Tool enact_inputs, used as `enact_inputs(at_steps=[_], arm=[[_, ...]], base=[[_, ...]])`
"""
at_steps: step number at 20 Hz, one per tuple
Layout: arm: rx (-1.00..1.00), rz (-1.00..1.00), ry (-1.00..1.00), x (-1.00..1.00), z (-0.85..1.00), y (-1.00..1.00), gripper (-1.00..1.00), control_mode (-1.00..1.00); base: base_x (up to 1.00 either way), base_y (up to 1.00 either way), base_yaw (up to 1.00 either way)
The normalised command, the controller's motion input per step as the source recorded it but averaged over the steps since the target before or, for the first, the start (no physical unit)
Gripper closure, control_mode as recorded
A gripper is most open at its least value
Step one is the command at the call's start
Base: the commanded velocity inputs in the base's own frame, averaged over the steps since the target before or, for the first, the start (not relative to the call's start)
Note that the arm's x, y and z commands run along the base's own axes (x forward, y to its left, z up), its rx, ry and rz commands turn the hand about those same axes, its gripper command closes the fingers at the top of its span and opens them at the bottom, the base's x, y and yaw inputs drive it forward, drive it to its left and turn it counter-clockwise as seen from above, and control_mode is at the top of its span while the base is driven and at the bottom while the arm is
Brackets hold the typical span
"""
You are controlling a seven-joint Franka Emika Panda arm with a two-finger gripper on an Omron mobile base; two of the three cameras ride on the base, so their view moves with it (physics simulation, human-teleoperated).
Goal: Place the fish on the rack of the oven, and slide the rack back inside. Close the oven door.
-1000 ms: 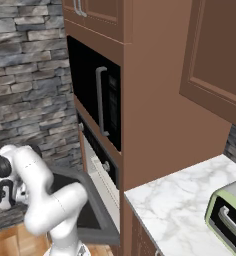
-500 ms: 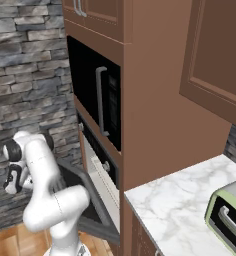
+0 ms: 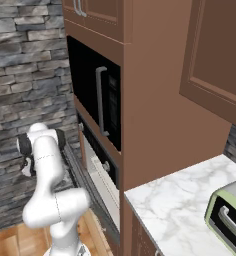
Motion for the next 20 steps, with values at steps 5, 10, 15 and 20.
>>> enact_inputs(at_steps=[5, 10, 15, 20], arm=[[-0.03, -0.16, 0.00, 0.53, 0.52, -1.00, -1.00, -1.00], [0.12, 0.27, 0.00, 0.02, 0.33, -1.00, -1.00, -1.00], [0.14, 0.57, 0.00, -0.11, 0.02, -0.94, -1.00, -1.00], [0.16, 0.56, 0.03, -0.05, 0.01, -0.88, -1.00, -1.00]], base=[[0.00, 0.00, 0.00], [0.00, 0.00, 0.00], [0.00, 0.00, 0.00], [0.00, 0.00, 0.00]])
